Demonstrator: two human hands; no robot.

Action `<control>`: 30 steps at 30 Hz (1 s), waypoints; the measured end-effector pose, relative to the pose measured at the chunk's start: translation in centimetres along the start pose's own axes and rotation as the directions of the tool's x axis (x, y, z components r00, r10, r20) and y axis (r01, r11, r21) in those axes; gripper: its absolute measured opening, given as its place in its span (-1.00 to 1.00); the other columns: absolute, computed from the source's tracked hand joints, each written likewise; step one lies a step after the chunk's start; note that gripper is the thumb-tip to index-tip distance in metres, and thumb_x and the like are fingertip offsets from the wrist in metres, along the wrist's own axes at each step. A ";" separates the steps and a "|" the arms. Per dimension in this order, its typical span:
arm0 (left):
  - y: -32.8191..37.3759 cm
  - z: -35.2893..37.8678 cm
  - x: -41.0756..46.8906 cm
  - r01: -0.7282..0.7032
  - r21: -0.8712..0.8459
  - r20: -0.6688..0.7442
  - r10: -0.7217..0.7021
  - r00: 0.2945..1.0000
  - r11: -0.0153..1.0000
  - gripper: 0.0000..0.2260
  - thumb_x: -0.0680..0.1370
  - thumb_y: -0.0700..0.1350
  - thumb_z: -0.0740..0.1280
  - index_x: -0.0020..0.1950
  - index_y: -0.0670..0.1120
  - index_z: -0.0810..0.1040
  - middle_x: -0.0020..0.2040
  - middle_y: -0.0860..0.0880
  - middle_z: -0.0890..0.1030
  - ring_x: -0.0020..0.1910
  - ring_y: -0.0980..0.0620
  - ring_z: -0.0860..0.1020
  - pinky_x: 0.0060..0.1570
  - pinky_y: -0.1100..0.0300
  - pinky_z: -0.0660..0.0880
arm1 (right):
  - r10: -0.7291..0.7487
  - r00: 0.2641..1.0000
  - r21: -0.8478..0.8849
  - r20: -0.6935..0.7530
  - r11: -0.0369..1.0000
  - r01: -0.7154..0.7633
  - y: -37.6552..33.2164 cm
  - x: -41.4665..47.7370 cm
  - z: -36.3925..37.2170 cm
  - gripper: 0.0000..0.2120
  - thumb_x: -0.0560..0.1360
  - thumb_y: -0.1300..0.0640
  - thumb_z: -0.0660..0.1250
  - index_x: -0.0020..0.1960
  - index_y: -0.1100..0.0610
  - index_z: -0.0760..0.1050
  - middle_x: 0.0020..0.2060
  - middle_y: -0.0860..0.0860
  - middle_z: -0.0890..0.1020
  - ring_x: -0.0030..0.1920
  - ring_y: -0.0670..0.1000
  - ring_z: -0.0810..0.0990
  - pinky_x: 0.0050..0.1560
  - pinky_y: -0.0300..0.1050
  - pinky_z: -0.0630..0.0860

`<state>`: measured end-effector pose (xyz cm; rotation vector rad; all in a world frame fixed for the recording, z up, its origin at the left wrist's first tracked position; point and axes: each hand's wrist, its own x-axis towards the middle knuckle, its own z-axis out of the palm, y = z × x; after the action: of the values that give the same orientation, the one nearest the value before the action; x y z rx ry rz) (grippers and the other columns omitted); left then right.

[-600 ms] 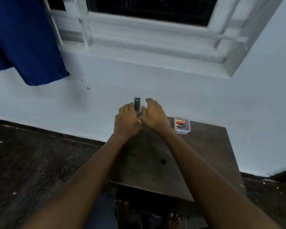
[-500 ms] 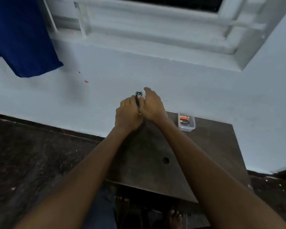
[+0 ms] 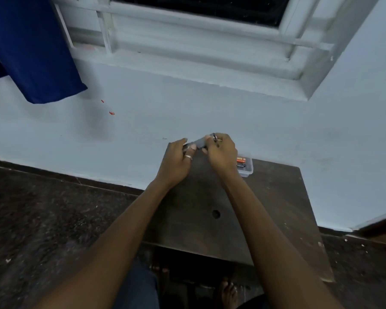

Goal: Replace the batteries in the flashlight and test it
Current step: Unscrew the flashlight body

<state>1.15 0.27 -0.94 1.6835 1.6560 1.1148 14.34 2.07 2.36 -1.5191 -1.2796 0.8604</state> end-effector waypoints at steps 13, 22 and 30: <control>1.5 5.3 -6.6 0.354 -0.579 0.174 -0.313 0.934 0.734 -0.80 0.57 -0.03 0.39 0.15 -0.07 0.58 -0.01 -0.03 0.67 -0.15 0.19 0.67 -0.15 0.32 0.59 | 0.225 0.974 0.300 0.002 0.929 -0.215 6.6 -6.1 -8.2 -0.72 0.63 0.01 0.34 -0.07 0.22 0.66 -0.25 0.11 0.73 -0.28 -0.04 0.72 -0.27 -0.24 0.63; 1.3 6.6 -5.9 0.336 -0.589 0.102 -0.344 0.933 0.735 -0.75 0.57 0.00 0.38 0.11 -0.16 0.63 -0.15 -0.04 0.68 -0.26 0.15 0.62 -0.15 0.28 0.61 | 0.230 0.973 0.189 -0.035 0.957 -0.219 8.3 -5.7 -8.3 -0.60 0.60 -0.09 0.35 -0.20 0.22 0.62 -0.40 0.01 0.62 -0.42 -0.12 0.54 -0.43 -0.27 0.46; 1.2 7.0 -5.1 0.365 -0.551 0.073 -0.392 0.917 0.751 -0.67 0.55 0.12 0.38 0.02 -0.14 0.67 -0.16 -0.07 0.72 -0.22 0.08 0.68 -0.08 0.16 0.63 | 0.191 0.982 0.213 0.003 0.959 -0.187 8.7 -4.8 -8.3 -0.70 0.61 -0.04 0.35 -0.11 0.18 0.64 -0.38 -0.03 0.60 -0.39 -0.18 0.52 -0.37 -0.32 0.49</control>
<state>8.09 -3.62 -4.61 0.9036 1.4191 1.2702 23.82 -4.52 -3.55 -1.4893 -1.0045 1.0689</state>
